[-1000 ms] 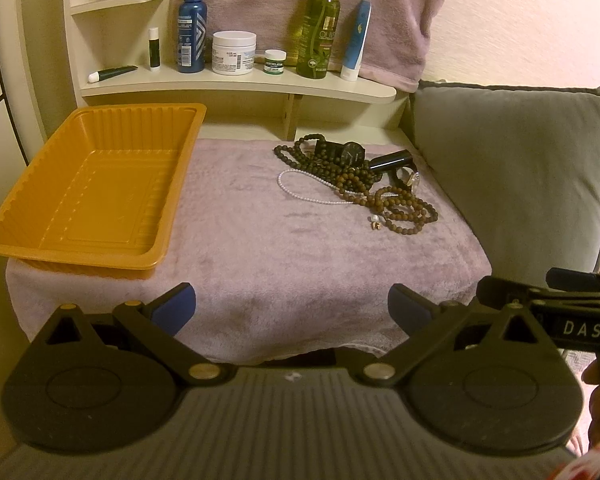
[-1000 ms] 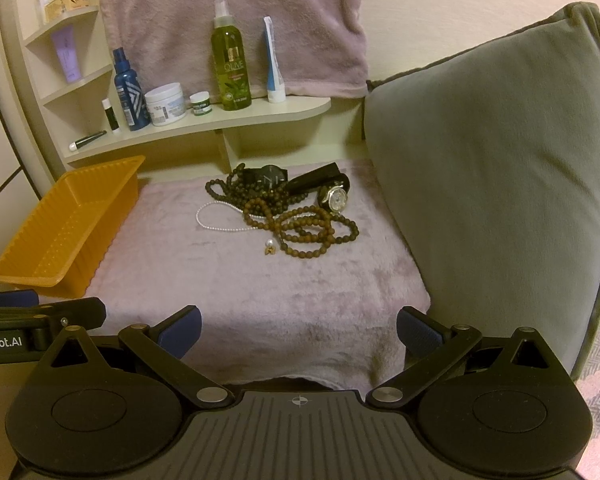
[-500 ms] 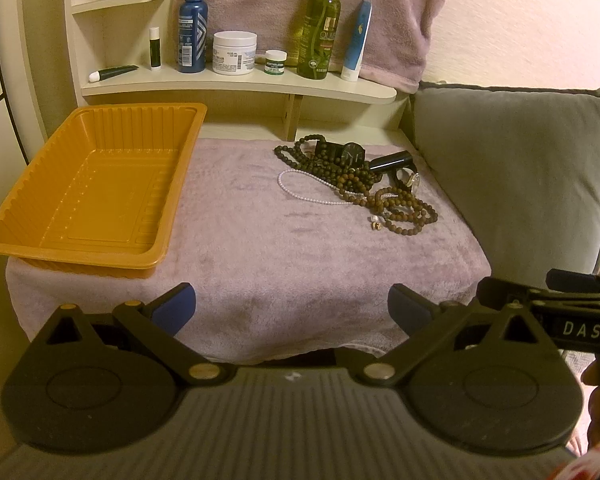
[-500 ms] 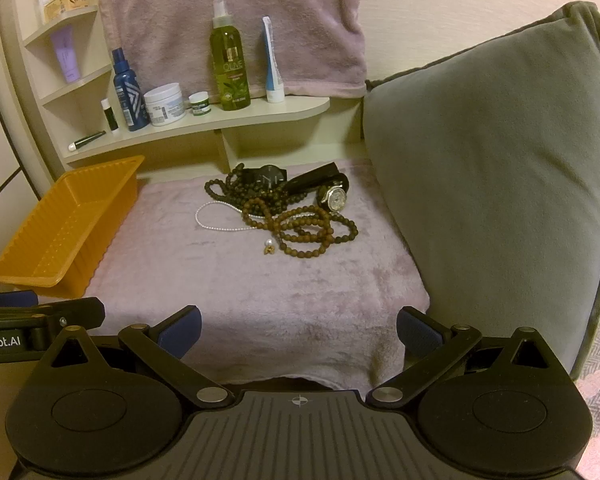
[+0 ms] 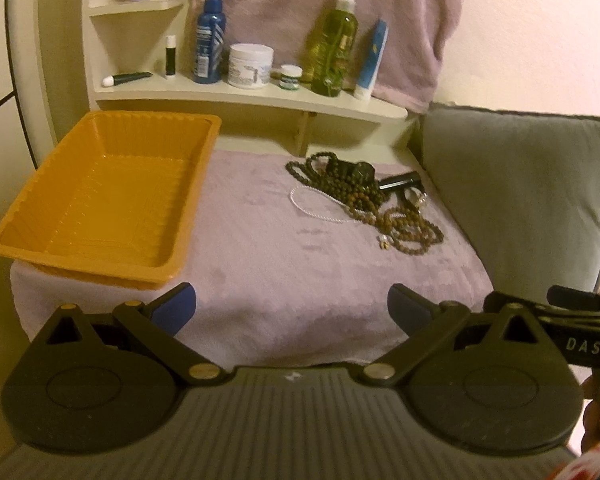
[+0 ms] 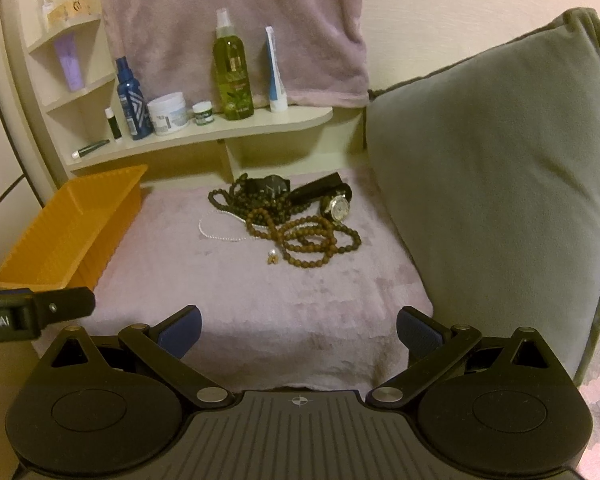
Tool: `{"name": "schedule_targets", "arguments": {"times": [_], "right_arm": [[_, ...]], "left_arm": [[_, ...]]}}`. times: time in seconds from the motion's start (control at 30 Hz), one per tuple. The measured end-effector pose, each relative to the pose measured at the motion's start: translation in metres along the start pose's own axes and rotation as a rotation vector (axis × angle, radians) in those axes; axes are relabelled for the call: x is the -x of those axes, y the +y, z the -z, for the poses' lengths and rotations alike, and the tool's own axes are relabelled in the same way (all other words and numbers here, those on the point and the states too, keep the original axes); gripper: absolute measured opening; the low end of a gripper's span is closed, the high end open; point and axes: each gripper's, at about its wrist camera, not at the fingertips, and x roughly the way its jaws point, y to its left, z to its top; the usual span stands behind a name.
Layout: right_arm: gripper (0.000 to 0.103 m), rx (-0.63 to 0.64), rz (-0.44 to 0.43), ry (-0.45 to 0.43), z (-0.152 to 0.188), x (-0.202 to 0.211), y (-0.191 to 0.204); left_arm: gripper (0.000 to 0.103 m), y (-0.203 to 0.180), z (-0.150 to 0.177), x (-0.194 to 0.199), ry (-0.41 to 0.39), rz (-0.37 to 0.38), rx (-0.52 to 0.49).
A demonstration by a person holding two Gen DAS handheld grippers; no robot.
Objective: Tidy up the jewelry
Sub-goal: 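Move the left gripper to the orange tray and clamp its rim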
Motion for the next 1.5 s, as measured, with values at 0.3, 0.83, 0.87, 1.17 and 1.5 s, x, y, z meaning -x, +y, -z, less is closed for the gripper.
{"name": "schedule_targets", "arguments": {"times": [0.3,0.83,0.87,1.17,1.5], "right_arm": [[0.103,0.011,-0.021,-0.023,-0.006,-0.011,0.012],[0.103,0.065,-0.055,-0.013,-0.013,-0.053,0.041],[0.103,0.068,-0.055,-0.015,-0.014,-0.054,0.043],[0.103,0.092,-0.042,-0.029,-0.021,-0.069,0.055],[0.103,0.119,-0.001,0.003,-0.02,-0.086,0.064]], "left_arm": [[0.101,0.034,-0.009,-0.002,-0.025,-0.029,0.029],[0.099,0.14,-0.024,0.002,-0.077,-0.152,0.07],[0.099,0.147,-0.025,0.003,-0.082,-0.161,0.07],[0.094,0.208,-0.03,0.001,-0.104,-0.182,0.075],[0.081,0.263,-0.025,-0.021,-0.092,-0.084,0.126]]}}
